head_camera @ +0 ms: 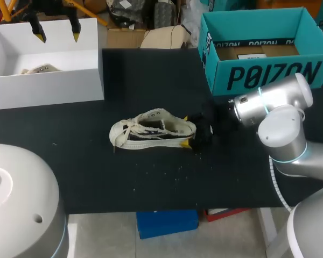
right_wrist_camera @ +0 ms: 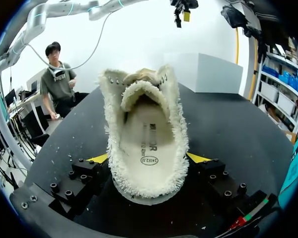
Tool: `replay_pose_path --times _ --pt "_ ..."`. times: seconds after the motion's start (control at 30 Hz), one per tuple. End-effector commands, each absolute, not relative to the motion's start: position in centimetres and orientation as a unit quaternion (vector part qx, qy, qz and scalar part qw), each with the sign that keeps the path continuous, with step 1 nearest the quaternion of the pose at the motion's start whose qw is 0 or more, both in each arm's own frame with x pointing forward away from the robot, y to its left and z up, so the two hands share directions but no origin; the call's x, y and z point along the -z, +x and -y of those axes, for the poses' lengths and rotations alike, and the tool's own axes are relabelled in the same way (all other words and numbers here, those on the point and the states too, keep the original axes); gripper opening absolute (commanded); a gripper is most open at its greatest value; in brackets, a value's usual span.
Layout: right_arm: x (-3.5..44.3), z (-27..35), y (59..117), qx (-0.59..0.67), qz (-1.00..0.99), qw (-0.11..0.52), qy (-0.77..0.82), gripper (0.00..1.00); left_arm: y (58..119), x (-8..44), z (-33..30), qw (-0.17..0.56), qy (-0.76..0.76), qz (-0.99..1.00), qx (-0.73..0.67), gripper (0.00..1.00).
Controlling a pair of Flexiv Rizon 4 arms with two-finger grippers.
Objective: Take the shoe out of the shoebox, open the shoe tongue, remove and reinsert the insole, then place the shoe into the shoebox
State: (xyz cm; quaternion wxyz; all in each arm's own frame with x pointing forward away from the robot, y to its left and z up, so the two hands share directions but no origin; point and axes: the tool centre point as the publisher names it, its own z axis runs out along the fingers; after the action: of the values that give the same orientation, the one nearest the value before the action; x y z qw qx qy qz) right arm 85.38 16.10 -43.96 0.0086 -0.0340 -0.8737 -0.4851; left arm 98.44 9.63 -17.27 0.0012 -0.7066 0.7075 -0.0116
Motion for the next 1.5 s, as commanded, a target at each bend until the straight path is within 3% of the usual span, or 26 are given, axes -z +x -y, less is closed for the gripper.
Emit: replay_pose_path --times 0.03,0.67,0.9,1.5 --pt "44.3 -16.4 85.5 0.485 0.874 0.009 -0.034 0.0 96.5 16.8 -5.8 0.02 -0.709 -0.704 0.001 1.0" --pt "44.3 -16.4 85.5 0.485 0.874 0.009 -0.034 0.0 86.2 19.8 6.8 0.037 -0.666 -0.745 0.007 1.0" --pt "44.3 -16.4 85.5 0.485 0.874 0.009 -0.034 0.0 83.5 22.3 7.8 0.023 -0.658 -0.752 -0.004 1.0" --pt "44.3 -16.4 85.5 0.485 0.874 0.009 -0.034 0.0 84.0 22.1 7.2 0.018 -0.665 -0.746 0.005 1.0"
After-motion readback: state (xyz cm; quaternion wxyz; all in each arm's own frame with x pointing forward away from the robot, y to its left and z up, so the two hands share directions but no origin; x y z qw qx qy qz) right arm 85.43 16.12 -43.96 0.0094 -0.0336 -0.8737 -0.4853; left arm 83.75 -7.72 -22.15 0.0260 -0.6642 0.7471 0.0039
